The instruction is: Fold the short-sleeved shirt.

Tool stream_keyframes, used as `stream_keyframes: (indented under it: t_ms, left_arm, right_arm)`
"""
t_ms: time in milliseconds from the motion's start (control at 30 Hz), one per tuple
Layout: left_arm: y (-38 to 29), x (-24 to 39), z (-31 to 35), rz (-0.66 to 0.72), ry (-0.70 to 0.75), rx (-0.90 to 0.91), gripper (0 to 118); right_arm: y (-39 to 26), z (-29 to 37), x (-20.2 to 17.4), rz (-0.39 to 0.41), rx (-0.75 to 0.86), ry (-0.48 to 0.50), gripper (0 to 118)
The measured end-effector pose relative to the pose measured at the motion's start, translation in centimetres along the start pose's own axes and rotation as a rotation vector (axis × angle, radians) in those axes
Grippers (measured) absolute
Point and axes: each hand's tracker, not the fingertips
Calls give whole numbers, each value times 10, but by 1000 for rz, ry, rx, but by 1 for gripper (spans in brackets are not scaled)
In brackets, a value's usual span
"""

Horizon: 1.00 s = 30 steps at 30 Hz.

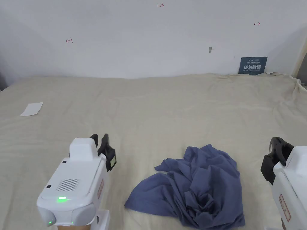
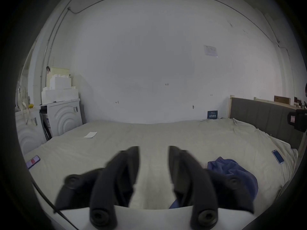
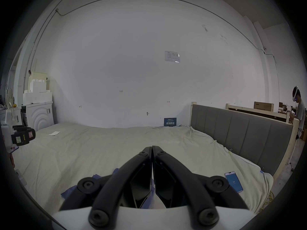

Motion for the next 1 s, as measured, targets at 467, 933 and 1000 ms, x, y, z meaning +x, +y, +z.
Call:
stream_keyframes:
  t_ms: [467,933,1000]
  left_arm:
    - [-23,-9,10,-8,55,-11,0]
    - [-12,-1,-10,-17,-34,-54,0]
    - [-6,3,-20,5,-85,-121,0]
  right_arm:
    - [-6,3,-4,-1,-8,6,0]
    - [-9,-4,-1,-1,-14,4,0]
    - [-9,-5,-1,2,-17,3,0]
